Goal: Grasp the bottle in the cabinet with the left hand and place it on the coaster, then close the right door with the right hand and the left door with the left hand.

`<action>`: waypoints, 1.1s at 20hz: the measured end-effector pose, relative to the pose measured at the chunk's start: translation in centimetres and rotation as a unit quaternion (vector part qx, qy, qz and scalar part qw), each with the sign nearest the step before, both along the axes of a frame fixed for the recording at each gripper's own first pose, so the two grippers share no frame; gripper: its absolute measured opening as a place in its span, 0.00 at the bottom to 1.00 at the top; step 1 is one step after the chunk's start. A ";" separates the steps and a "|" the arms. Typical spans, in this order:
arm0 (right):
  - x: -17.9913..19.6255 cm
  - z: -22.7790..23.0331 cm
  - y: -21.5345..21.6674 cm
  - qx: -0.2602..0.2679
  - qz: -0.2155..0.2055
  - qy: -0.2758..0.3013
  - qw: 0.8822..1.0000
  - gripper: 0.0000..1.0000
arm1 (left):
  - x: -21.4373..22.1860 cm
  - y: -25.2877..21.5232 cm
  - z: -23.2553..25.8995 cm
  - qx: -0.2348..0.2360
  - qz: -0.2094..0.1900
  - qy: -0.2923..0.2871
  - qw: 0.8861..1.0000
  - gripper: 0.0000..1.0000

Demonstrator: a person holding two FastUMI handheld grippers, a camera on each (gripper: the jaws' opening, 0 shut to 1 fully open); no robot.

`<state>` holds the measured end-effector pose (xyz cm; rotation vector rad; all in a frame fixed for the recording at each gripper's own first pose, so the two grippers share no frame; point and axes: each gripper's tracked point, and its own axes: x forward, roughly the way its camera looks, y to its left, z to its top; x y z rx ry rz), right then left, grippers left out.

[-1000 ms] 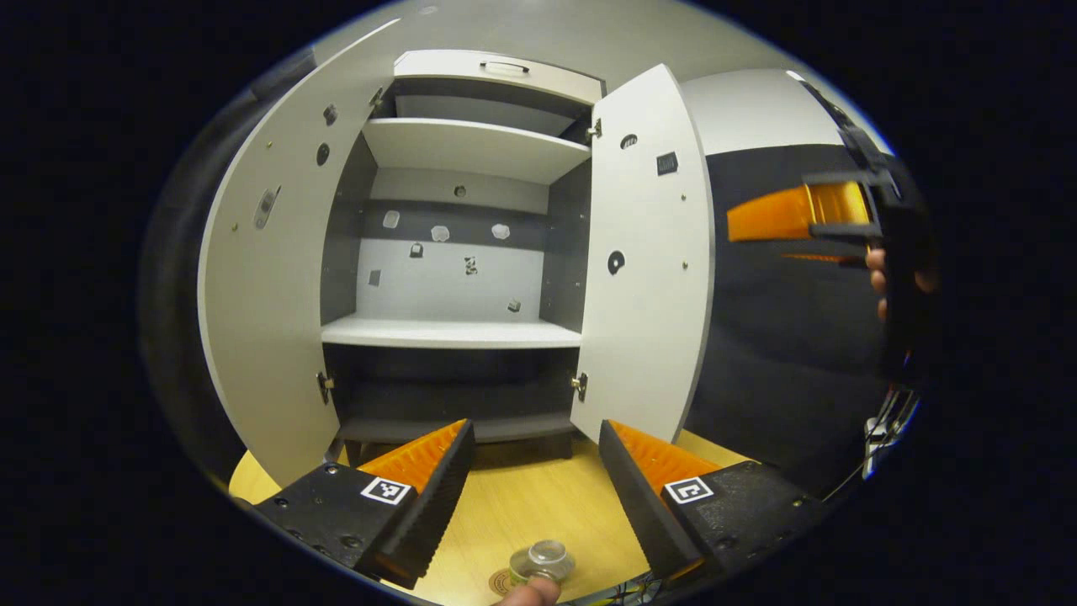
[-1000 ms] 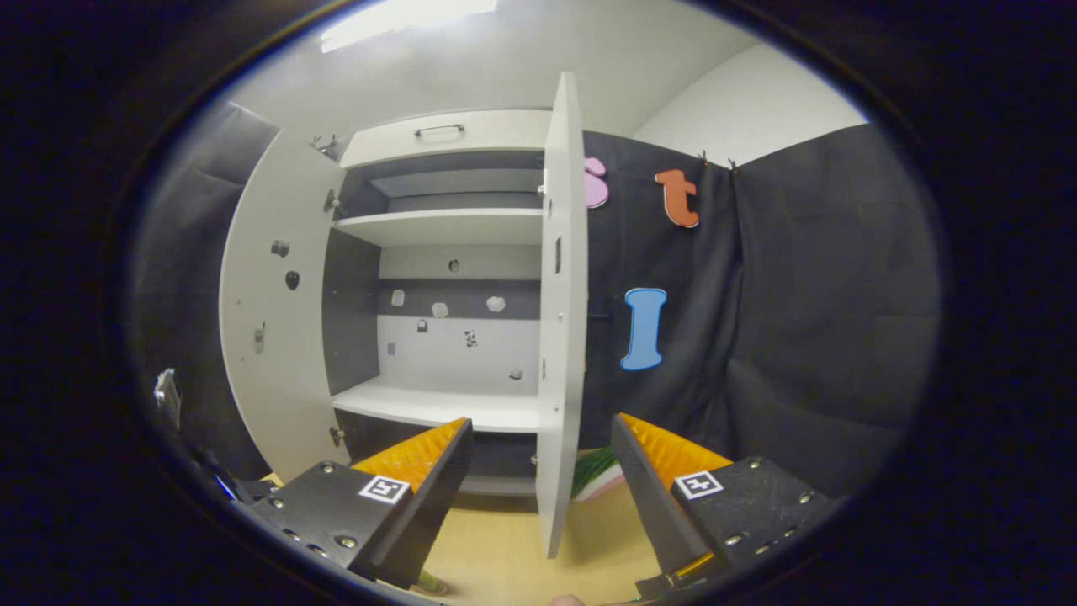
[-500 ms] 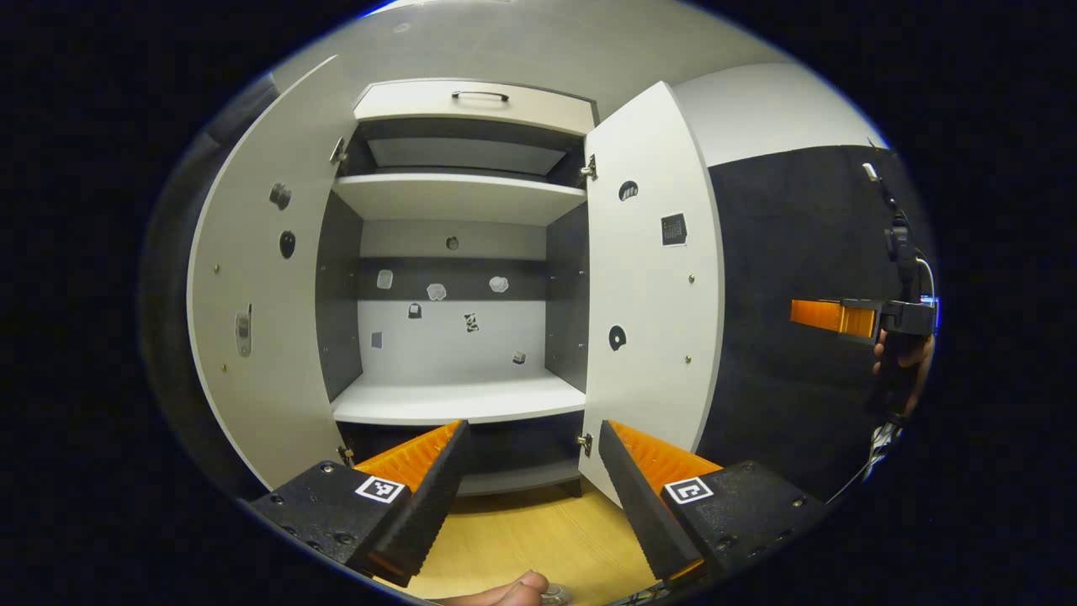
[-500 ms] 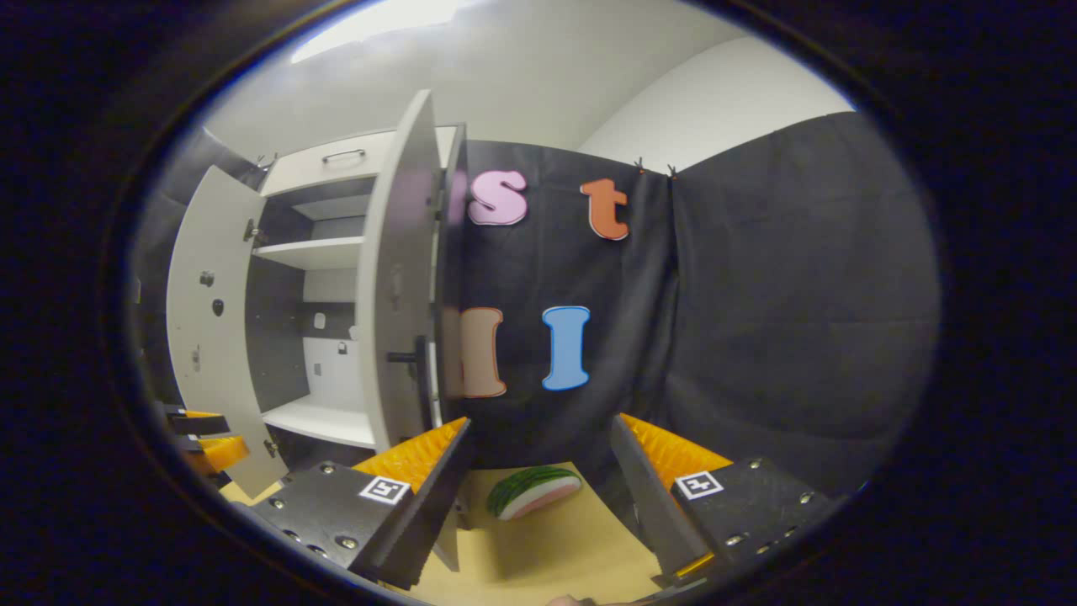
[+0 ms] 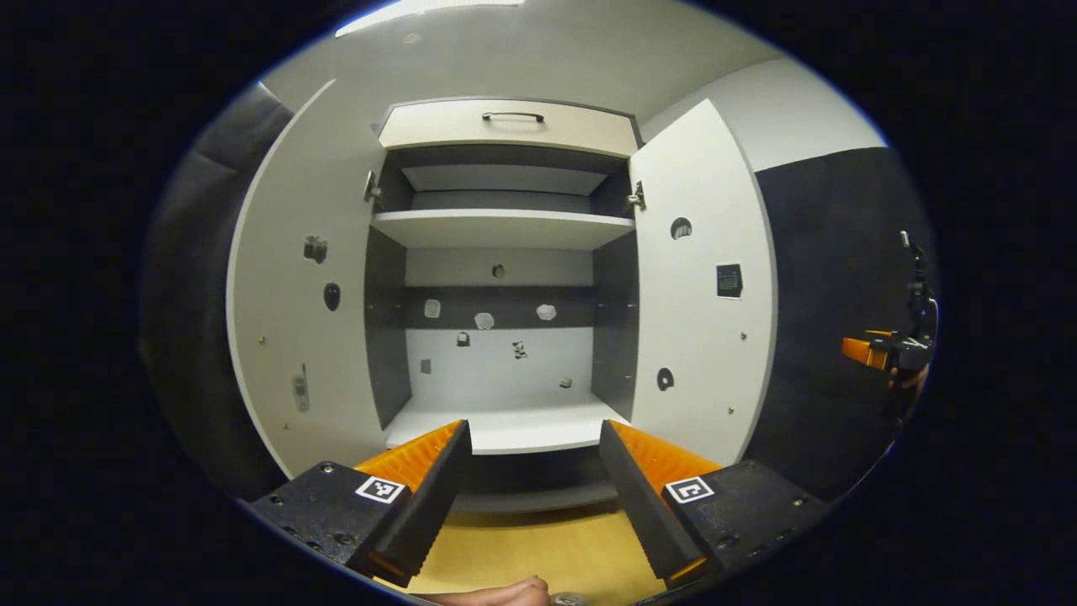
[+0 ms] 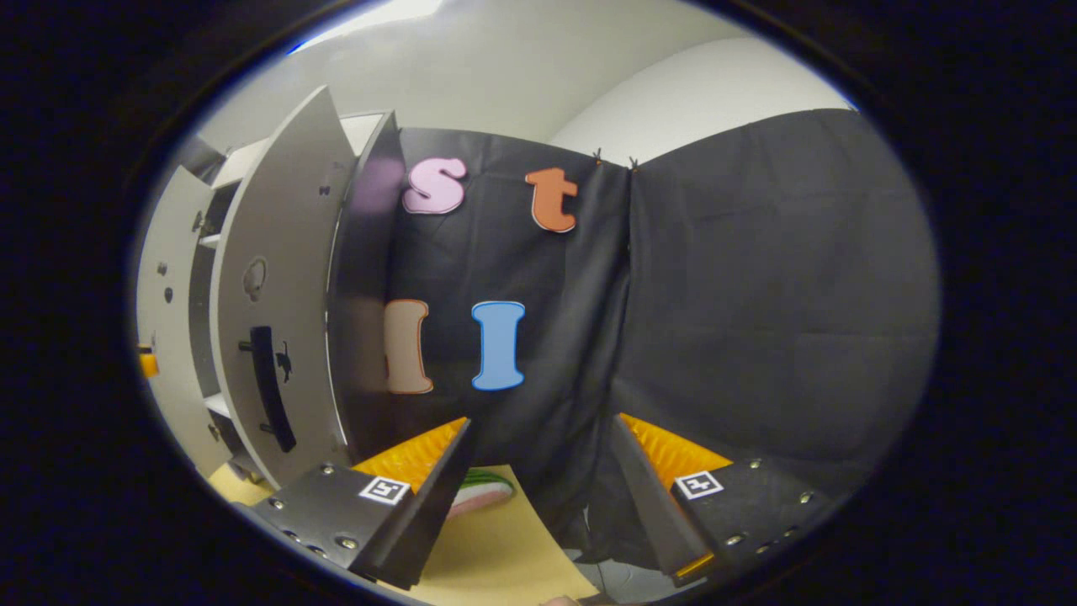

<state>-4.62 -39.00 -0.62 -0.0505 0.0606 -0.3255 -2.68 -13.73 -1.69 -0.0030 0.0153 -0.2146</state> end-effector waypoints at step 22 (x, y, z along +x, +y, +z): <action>10.7 -0.5 19.9 -0.015 0.205 -0.001 0.979 0.89 | -4.7 13.3 -0.5 0.018 0.126 0.024 0.992 0.98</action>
